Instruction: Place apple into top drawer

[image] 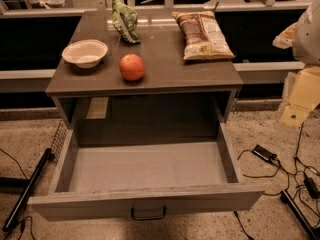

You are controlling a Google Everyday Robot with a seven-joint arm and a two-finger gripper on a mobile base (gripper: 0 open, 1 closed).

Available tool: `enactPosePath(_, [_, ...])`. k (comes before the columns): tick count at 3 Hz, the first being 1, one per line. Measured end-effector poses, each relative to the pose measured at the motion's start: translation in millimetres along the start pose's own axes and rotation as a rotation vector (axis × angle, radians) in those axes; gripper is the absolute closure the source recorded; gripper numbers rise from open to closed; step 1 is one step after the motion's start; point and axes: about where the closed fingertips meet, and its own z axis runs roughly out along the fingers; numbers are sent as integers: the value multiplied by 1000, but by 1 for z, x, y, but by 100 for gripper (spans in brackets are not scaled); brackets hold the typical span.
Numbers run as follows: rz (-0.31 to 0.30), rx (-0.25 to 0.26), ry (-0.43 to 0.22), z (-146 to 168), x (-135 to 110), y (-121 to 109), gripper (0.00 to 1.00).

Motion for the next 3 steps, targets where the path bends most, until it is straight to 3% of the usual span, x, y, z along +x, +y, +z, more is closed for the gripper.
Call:
enactPosePath(1, [0,0,0,0,0,0,0])
enactPosePath(2, [-49,-6,-85,23,-49,-28,0])
enactPosePath(3, [-147,-28,-142,51,-114,-61,0])
